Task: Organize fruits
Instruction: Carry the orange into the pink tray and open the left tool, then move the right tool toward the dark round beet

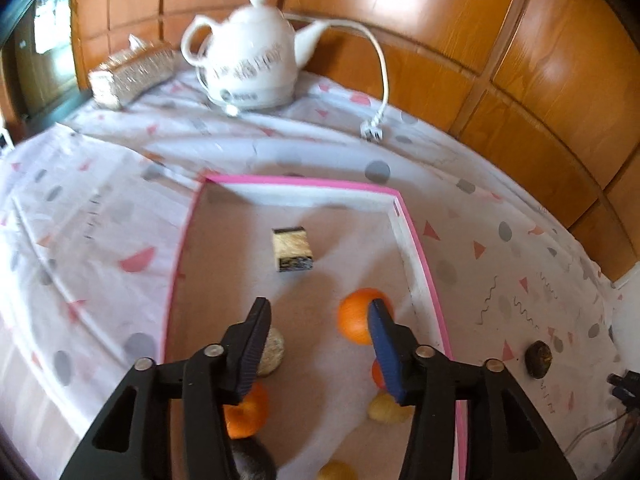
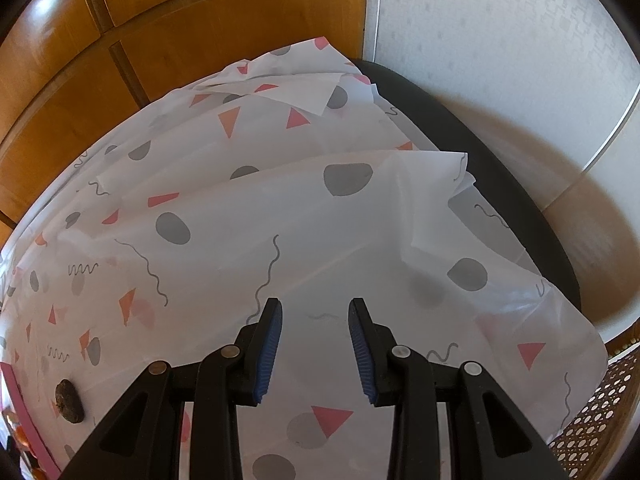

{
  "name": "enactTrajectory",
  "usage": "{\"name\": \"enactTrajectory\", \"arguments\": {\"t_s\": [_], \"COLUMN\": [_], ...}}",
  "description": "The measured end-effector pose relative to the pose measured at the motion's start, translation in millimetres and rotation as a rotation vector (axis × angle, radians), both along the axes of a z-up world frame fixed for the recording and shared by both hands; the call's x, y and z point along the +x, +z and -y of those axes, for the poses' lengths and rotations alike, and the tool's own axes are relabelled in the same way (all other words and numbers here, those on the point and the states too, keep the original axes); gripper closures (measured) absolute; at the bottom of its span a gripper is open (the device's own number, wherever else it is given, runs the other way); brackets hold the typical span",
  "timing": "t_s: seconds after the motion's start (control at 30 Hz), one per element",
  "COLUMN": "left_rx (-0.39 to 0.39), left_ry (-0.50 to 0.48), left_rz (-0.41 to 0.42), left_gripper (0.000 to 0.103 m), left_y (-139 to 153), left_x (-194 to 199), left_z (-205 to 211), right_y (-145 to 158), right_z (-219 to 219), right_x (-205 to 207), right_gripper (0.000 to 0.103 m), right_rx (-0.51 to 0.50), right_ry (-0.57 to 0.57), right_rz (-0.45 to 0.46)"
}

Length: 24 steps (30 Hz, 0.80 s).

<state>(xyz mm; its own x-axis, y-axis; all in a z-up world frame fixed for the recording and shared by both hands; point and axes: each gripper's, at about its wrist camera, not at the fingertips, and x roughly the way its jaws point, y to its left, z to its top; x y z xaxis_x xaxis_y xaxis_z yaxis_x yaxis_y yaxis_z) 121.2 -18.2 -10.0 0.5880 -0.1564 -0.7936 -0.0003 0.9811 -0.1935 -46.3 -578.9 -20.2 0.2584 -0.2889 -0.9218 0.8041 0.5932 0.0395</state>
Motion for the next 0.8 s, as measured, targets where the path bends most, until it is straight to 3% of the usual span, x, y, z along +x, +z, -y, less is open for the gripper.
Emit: {"name": "enactTrajectory", "arguments": {"t_s": [0.27,0.8], "left_rx": [0.000,-0.021], "left_ry": [0.031,0.068], "left_rz": [0.039,0.019], "left_gripper": [0.041,0.034], "left_y": [17,10], "left_x": [-30,-58], "left_z": [-17,-41], "right_y": [-2,-5], "right_z": [-1,-10], "right_x": [1,8], "right_gripper": [0.068,0.068], "right_rx": [0.028,0.045], "right_ry": [0.009,0.065], "right_rz": [0.011,0.011]}}
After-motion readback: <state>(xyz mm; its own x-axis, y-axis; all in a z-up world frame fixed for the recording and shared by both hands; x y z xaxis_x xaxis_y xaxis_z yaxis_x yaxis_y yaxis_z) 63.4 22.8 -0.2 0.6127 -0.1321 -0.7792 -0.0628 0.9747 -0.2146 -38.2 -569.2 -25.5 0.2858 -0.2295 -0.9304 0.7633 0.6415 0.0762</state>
